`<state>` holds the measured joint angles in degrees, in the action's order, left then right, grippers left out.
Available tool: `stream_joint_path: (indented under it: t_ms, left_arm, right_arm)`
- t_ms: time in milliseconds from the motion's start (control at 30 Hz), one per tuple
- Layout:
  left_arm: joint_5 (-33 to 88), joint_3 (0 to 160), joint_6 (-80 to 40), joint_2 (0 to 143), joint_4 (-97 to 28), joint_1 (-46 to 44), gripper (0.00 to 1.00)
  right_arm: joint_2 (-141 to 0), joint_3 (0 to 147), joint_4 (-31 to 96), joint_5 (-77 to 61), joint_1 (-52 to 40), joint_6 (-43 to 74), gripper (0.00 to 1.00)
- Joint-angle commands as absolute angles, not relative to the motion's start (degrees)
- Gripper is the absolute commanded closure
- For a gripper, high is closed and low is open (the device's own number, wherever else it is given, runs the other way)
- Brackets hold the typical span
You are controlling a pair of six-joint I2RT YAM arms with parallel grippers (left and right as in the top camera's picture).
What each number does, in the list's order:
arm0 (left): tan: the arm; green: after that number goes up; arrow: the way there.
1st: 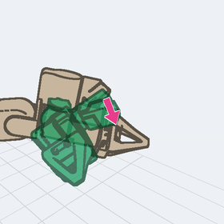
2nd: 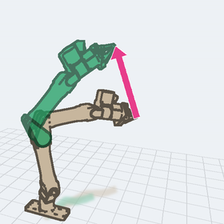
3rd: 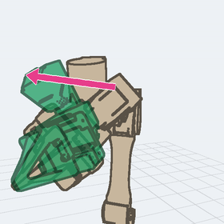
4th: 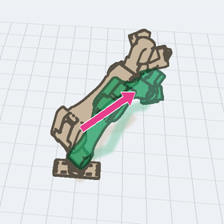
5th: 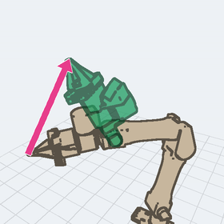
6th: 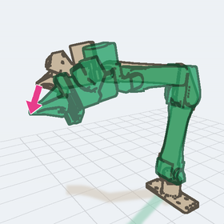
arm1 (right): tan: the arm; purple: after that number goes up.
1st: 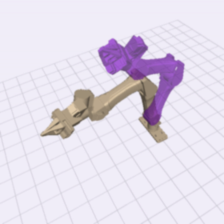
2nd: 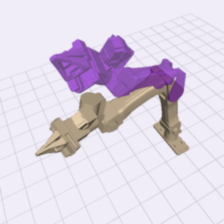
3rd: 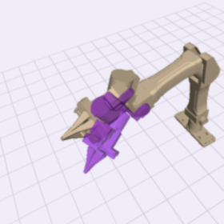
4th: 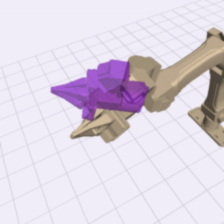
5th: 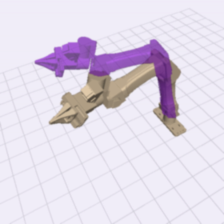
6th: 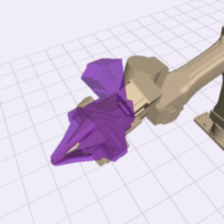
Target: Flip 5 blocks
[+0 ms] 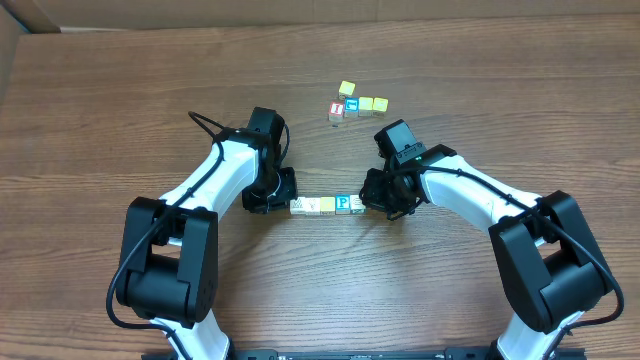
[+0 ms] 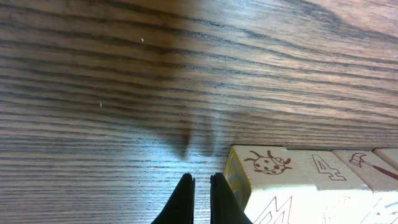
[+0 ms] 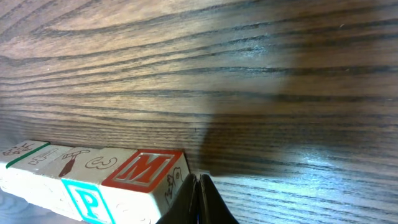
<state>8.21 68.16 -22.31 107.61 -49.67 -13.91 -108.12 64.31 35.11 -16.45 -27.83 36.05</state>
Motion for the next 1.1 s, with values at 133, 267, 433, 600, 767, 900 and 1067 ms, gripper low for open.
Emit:
stream_joint_path:
  t_ms: [133, 267, 433, 600, 767, 900, 1067]
  left_arm:
    - [9.0, 67.9, -22.3, 106.5, -49.3, -14.3, 0.96]
    - [9.0, 67.9, -23.3, 106.5, -49.0, -14.3, 0.96]
    - [8.9, 67.9, -23.8, 106.5, -48.4, -14.3, 0.96]
    - [8.9, 67.9, -23.8, 106.5, -48.0, -14.3, 0.96]
    - [8.9, 67.9, -23.8, 106.5, -48.0, -14.3, 0.96]
    - [8.9, 67.9, -23.8, 106.5, -48.0, -14.3, 0.96]
    - [8.9, 67.9, -23.8, 106.5, -47.9, -14.3, 0.96]
  right_arm:
    - [-106.8, 63.9, 34.8, -17.3, -28.0, 36.3, 0.96]
    - [-106.8, 63.9, 34.7, -17.3, -28.0, 36.3, 0.96]
    - [-106.8, 63.9, 33.9, -18.4, -28.0, 36.9, 0.96]
    - [-106.8, 63.9, 33.6, -18.3, -28.0, 37.6, 0.96]
    - [-106.8, 63.9, 33.6, -18.3, -28.0, 37.6, 0.96]
    - [-106.8, 63.9, 33.4, -18.3, -28.0, 37.6, 0.96]
    - [-106.8, 63.9, 33.4, -18.3, -28.0, 37.6, 0.96]
